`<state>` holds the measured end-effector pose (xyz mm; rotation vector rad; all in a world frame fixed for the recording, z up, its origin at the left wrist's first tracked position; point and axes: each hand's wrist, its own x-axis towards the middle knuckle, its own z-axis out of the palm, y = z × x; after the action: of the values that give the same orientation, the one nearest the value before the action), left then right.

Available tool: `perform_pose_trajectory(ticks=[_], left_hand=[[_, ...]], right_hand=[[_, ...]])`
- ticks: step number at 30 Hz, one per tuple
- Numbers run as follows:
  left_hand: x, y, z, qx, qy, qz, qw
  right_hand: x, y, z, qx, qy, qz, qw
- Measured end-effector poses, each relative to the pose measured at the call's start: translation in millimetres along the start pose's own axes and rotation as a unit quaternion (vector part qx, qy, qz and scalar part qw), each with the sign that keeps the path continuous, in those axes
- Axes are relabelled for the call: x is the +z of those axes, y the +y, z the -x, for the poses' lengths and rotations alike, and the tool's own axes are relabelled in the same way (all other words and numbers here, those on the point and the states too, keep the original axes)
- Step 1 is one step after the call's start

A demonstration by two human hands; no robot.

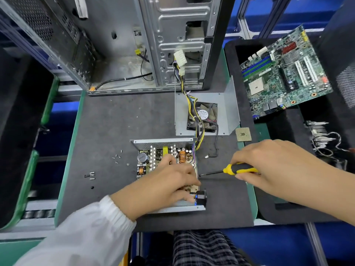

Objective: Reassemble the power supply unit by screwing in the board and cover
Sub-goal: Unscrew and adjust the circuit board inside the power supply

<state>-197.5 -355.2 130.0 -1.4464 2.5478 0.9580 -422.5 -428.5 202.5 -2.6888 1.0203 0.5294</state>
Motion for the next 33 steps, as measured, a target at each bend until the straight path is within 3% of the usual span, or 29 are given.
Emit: perform_pose_trajectory(ticks=[3,5,8,12,18,22,27,29,33], left_hand=[[-2.8,2.5,-11.7,0.035,-0.065,-0.09,0.993],[-0.9,3.6,-15.2,0.046,-0.056,-0.078,0.994],[2.2,-1.6,-11.0,0.036,0.023,0.02,0.999],[9.8,0.3,9.0,0.054,0.123,0.153,0.979],[14.0,-8.8,48.4,0.006,0.099,0.288,0.952],[13.5,-1.3,41.1,-0.024,0.147,0.331,0.932],[17.3,1.2,15.9,-0.119,0.306,0.219,0.919],[16.1,-4.6,14.5,-0.15,0.312,0.18,0.921],[17.2,-6.6,11.5,-0.089,0.259,-0.03,0.961]], right_hand=[[-2.8,5.6,6.0,0.013,0.005,-0.001,1.0],[-4.3,8.0,10.3,0.024,0.008,-0.002,1.0],[-4.1,9.9,15.6,0.035,0.013,-0.01,0.999],[-2.7,10.1,20.6,0.051,0.019,-0.022,0.998],[2.4,9.0,22.2,0.067,0.018,-0.041,0.997],[7.1,7.5,19.8,0.071,0.021,-0.054,0.996],[14.6,1.6,21.6,0.062,0.023,-0.075,0.995],[18.7,-0.3,26.1,0.066,0.034,-0.081,0.994],[35.2,-8.1,40.9,0.093,0.056,-0.117,0.987]])
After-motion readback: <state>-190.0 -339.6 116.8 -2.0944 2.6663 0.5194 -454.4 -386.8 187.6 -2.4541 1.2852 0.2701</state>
